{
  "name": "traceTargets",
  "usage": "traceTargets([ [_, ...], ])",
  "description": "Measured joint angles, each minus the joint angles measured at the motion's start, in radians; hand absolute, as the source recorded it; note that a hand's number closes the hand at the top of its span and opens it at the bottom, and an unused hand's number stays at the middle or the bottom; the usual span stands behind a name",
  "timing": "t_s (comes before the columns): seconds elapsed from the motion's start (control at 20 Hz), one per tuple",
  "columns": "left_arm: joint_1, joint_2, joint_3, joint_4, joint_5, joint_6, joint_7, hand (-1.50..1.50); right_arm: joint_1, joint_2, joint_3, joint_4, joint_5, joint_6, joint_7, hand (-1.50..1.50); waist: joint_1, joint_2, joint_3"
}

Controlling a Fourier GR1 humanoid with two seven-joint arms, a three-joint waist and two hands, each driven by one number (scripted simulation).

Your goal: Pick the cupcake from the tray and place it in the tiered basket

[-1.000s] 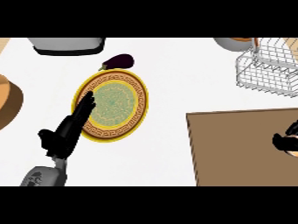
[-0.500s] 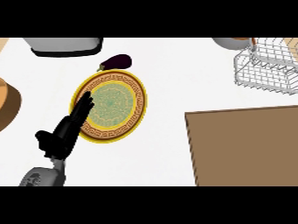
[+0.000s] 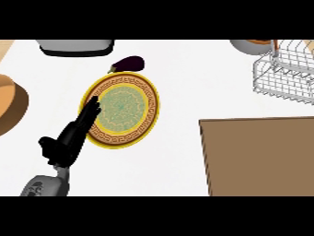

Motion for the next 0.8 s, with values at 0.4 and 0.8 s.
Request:
traceTargets([
  [0.4,-0.036,-0.025,-0.018,0.009,-0.02,0.002,0.02,0.0,-0.307,-0.124,0.028,0.241,0.0,0.137,-0.039,1.5,0.029,0.004,-0.004],
  [0.8,-0.052,-0.031,-0.012,0.029,-0.033,-0.002,0.013,0.0,-0.647,-0.078,0.139,0.307,0.056,0.169,0.166,1.5,0.039,0.005,-0.006],
])
